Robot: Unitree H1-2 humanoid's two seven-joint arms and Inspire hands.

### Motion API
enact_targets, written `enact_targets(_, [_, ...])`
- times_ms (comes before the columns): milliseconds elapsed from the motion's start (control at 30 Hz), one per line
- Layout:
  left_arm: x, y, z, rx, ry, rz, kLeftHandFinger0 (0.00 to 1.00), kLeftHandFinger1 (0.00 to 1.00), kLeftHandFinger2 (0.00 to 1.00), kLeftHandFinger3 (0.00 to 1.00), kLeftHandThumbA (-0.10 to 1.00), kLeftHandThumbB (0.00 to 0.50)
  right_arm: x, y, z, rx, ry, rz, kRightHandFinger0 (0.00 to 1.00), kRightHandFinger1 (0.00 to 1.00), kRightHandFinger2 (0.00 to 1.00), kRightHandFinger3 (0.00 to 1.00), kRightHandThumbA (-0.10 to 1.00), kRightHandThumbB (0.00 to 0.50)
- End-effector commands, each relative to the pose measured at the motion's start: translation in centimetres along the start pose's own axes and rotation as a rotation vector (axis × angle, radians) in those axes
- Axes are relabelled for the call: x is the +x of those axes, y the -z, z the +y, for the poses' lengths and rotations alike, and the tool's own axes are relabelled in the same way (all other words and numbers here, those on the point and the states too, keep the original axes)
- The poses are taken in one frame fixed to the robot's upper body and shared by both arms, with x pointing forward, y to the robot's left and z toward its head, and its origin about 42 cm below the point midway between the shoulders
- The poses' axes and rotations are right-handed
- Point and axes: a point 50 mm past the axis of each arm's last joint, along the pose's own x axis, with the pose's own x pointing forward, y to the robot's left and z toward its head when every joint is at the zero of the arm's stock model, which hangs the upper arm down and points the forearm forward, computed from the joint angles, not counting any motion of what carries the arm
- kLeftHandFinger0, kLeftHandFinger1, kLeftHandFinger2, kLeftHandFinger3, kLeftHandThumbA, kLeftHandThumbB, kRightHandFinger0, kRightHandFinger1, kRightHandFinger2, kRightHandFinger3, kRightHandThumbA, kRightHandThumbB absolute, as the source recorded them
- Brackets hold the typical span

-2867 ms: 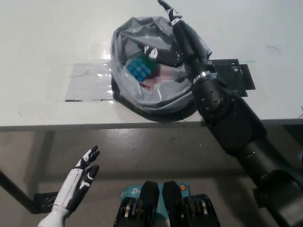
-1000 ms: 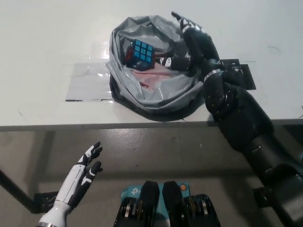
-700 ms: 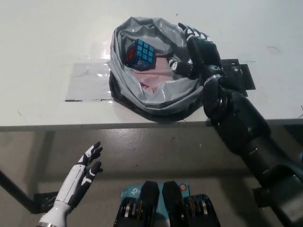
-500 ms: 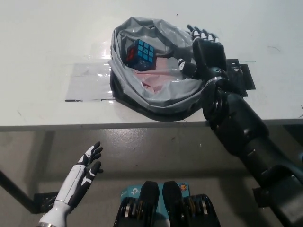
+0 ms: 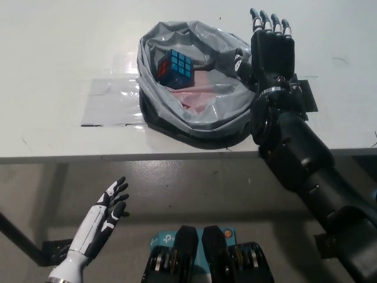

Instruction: Use the right hand to pick up a rubix's cube and place it into a plastic bag and lift the bag

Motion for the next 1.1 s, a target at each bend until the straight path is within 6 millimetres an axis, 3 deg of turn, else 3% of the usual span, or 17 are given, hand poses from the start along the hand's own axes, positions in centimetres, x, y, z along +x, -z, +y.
enact_targets(0, [0.4, -0.6, 0.7, 0.0, -0.001, -0.054, 0.7, 0.88, 1.0, 1.0, 1.0, 0.101, 2.0, -1.0, -3.6, -0.013, 0.048, 0.021, 1.0, 1.0, 1.0, 1.0, 0.53, 0.436])
enact_targets(133, [0.5, -0.7, 0.7, -0.001, -0.001, -0.054, 0.7, 0.87, 1.0, 1.0, 1.0, 0.095, 2.4, -0.4, -3.4, -0.034, -0.012, 0.05, 1.0, 1.0, 1.0, 1.0, 0.61, 0.44])
enact_targets(200, [0.5, -0.7, 0.7, -0.001, -0.002, -0.053, 0.7, 0.87, 1.0, 1.0, 1.0, 0.1, 2.7, 0.0, -3.3, -0.035, -0.057, 0.069, 1.0, 1.0, 1.0, 1.0, 0.6, 0.446])
enact_targets(333, [0.5, -0.7, 0.7, -0.004, 0.0, -0.057, 0.71, 0.86, 1.0, 1.0, 1.0, 0.096, 3.3, 1.2, -3.1, -0.061, -0.197, 0.109, 1.0, 1.0, 1.0, 1.0, 0.66, 0.497])
enact_targets(433, [0.6, -0.7, 0.8, 0.004, 0.0, -0.057, 0.7, 0.85, 1.0, 1.0, 1.0, 0.099, 3.5, 1.8, -3.2, 0.026, -0.287, 0.144, 1.0, 1.0, 1.0, 1.0, 0.69, 0.5])
enact_targets(533, [0.8, -0.8, 0.8, 0.012, 0.007, -0.045, 0.72, 0.86, 1.0, 1.0, 1.0, 0.123, 4.0, 2.9, -3.9, 0.225, -0.47, 0.176, 1.0, 1.0, 1.0, 1.0, 0.78, 0.5])
enact_targets(667, [1.1, -1.0, 0.8, 0.028, 0.01, -0.053, 0.69, 0.83, 1.0, 1.0, 1.0, 0.117, 4.5, 3.2, -4.9, 0.239, -0.59, 0.155, 1.0, 1.0, 1.0, 1.0, 0.86, 0.5])
enact_targets(733, [1.1, -1.0, 0.8, 0.033, 0.01, -0.056, 0.69, 0.83, 1.0, 1.0, 1.0, 0.117, 4.5, 3.3, -5.2, 0.249, -0.621, 0.146, 1.0, 1.0, 1.0, 1.0, 0.86, 0.5])
enact_targets(800, [1.3, -1.1, 0.8, 0.032, 0.015, -0.063, 0.69, 0.83, 1.0, 1.0, 1.0, 0.125, 4.7, 3.6, -5.6, 0.318, -0.684, 0.144, 1.0, 1.0, 1.0, 1.0, 0.76, 0.472])
enact_targets(833, [1.4, -1.1, 0.8, 0.033, 0.018, -0.067, 0.69, 0.83, 1.0, 1.0, 1.0, 0.123, 4.9, 3.7, -5.7, 0.319, -0.694, 0.147, 0.88, 1.0, 1.0, 1.0, 0.75, 0.475])
enact_targets(867, [1.5, -1.1, 0.8, 0.035, 0.019, -0.067, 0.69, 0.83, 1.0, 1.0, 1.0, 0.123, 5.0, 3.7, -5.8, 0.31, -0.683, 0.15, 0.64, 0.9, 1.0, 1.0, 0.7, 0.453])
enact_targets(900, [1.5, -1.2, 0.8, 0.036, 0.02, -0.067, 0.69, 0.83, 1.0, 1.0, 1.0, 0.122, 5.0, 3.7, -5.9, 0.304, -0.676, 0.15, 0.52, 0.77, 0.98, 1.0, 0.68, 0.452])
enact_targets(933, [1.6, -1.2, 0.9, 0.042, 0.023, -0.069, 0.69, 0.83, 1.0, 1.0, 1.0, 0.122, 5.2, 3.4, -6.1, 0.295, -0.647, 0.151, 0.11, 0.32, 0.55, 1.0, 0.56, 0.366])
enact_targets(967, [1.6, -1.2, 0.9, 0.043, 0.023, -0.07, 0.69, 0.83, 1.0, 1.0, 1.0, 0.123, 5.2, 3.3, -6.3, 0.284, -0.62, 0.147, 0.3, 0.56, 0.84, 1.0, 0.49, 0.347])
enact_targets(1000, [1.7, -1.3, 0.9, 0.047, 0.023, -0.072, 0.69, 0.83, 1.0, 1.0, 1.0, 0.124, 5.3, 3.1, -6.6, 0.272, -0.575, 0.14, 0.5, 0.83, 0.97, 1.0, 0.39, 0.343])
enact_targets(1033, [1.7, -1.4, 0.9, 0.049, 0.024, -0.073, 0.69, 0.83, 1.0, 1.0, 1.0, 0.123, 5.3, 2.8, -7.1, 0.272, -0.529, 0.129, 0.89, 1.0, 1.0, 1.0, 0.33, 0.336])
enact_targets(1067, [1.8, -1.4, 0.9, 0.051, 0.024, -0.074, 0.69, 0.83, 1.0, 1.0, 1.0, 0.121, 5.3, 2.6, -7.6, 0.278, -0.493, 0.119, 1.0, 1.0, 1.0, 0.83, 0.29, 0.302])
